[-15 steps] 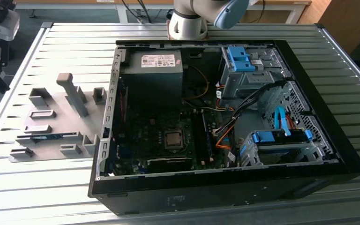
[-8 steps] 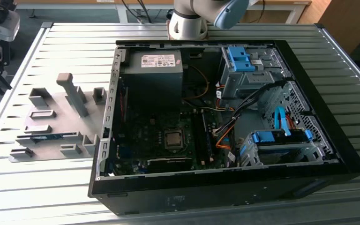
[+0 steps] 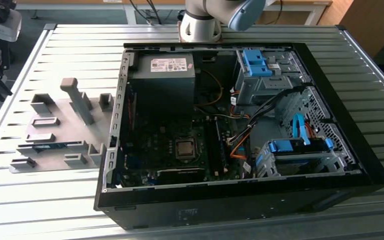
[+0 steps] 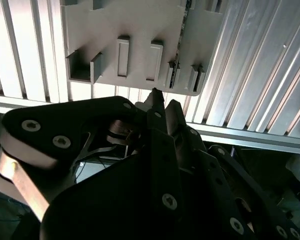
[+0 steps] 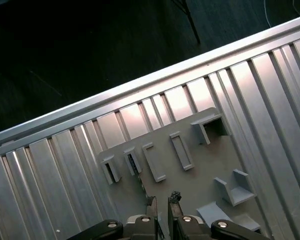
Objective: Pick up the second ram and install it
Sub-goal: 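Pick up the second ram and move it above second insertion slot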
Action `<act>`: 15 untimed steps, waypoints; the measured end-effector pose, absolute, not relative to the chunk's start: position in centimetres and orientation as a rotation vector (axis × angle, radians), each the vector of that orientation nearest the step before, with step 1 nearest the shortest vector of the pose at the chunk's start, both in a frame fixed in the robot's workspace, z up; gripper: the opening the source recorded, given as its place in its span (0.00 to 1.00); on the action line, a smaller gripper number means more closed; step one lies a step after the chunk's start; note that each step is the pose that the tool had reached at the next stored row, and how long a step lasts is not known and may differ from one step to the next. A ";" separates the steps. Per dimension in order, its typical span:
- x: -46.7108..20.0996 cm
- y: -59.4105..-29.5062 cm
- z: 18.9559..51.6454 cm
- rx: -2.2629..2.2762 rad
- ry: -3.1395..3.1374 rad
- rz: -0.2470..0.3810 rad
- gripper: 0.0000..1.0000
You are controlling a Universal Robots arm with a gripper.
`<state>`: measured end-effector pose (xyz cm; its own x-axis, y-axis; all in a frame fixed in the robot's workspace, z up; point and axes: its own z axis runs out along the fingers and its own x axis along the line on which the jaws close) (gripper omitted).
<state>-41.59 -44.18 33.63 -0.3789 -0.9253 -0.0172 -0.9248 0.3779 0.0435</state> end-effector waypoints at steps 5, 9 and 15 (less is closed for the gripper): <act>-41.6 -44.2 33.6 1.787 -2.570 -0.071 0.24; -41.6 -44.2 33.6 1.876 -2.504 -0.071 0.24; -41.6 -44.2 33.4 1.962 -2.436 -0.068 0.24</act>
<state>-41.59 -44.19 33.43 -0.2133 -0.9768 -0.0169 -0.9763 0.2124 0.0421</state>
